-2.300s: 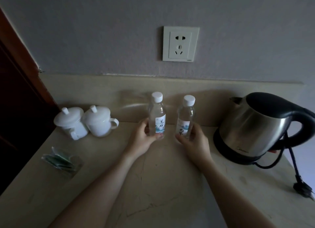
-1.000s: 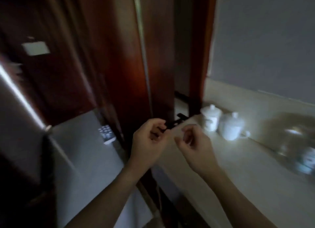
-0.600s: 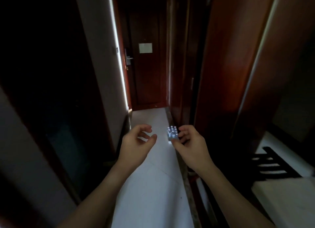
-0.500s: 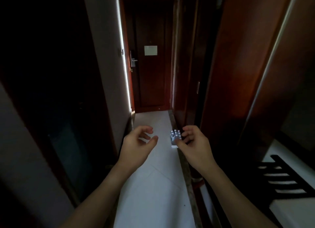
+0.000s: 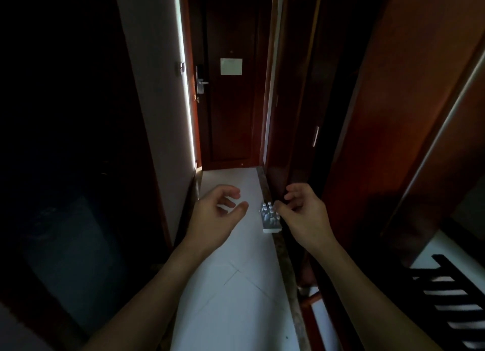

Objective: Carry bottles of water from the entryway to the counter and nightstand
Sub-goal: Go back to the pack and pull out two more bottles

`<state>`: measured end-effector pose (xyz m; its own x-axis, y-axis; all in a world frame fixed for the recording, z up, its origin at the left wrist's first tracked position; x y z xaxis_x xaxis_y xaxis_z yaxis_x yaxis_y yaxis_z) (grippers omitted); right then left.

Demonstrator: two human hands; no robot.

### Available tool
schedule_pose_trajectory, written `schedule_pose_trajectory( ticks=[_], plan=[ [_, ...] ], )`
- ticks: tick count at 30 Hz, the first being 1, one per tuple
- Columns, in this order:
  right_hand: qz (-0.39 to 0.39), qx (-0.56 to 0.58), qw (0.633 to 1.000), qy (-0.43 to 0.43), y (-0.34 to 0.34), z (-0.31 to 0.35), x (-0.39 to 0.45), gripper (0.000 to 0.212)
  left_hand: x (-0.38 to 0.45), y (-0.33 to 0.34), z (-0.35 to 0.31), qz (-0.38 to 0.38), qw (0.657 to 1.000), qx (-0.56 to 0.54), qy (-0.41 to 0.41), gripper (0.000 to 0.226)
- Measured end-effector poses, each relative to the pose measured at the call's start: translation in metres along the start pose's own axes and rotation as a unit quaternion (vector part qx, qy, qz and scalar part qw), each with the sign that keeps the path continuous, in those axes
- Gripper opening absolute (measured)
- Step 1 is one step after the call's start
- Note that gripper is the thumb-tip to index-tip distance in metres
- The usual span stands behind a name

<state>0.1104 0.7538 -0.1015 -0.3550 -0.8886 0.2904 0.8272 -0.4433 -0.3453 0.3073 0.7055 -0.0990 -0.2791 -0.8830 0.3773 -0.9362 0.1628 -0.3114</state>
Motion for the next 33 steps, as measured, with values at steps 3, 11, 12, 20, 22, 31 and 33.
schedule_pose_trajectory(
  ticks=[3, 11, 12, 20, 22, 31, 33],
  plan=[
    [0.004, 0.016, 1.0, 0.006, 0.015, -0.028, 0.059, 0.035, 0.053, 0.015, 0.029, 0.003, 1.0, -0.001, -0.006, 0.017],
    [0.019, 0.013, 1.0, 0.017, 0.034, -0.089, 0.248, 0.035, 0.239, 0.067, 0.09, 0.011, 1.0, 0.017, -0.015, 0.018],
    [0.023, 0.011, 0.999, 0.02, 0.034, -0.093, 0.27, 0.034, 0.261, 0.071, 0.094, 0.011, 1.0, 0.019, -0.017, 0.018],
    [0.02, -0.005, 1.0, 0.014, 0.039, -0.111, 0.416, 0.035, 0.402, 0.095, 0.126, 0.002, 1.0, 0.024, -0.003, 0.018],
    [0.02, -0.012, 1.0, 0.013, 0.044, -0.121, 0.447, 0.036, 0.434, 0.101, 0.14, -0.002, 1.0, 0.02, 0.0, 0.018],
    [0.003, -0.047, 0.999, 0.019, 0.095, -0.174, 0.606, 0.027, 0.595, 0.121, 0.234, 0.016, 1.0, -0.003, 0.024, 0.019],
    [-0.001, -0.05, 0.999, 0.022, 0.106, -0.18, 0.65, 0.032, 0.643, 0.123, 0.251, 0.026, 0.999, -0.006, 0.032, 0.019]
  ],
)
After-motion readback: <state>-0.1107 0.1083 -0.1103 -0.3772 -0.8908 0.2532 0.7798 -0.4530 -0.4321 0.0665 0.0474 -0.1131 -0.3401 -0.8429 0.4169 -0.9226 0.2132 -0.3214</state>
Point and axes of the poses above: each hand's wrist, its own x-axis towards the middle knuckle, its own y-axis out of the palm, z = x × y, the point moved 3 cm from there along x, towards the middle knuckle, and after that the axes turned 5 degrees about z, right-handed, at the moved point
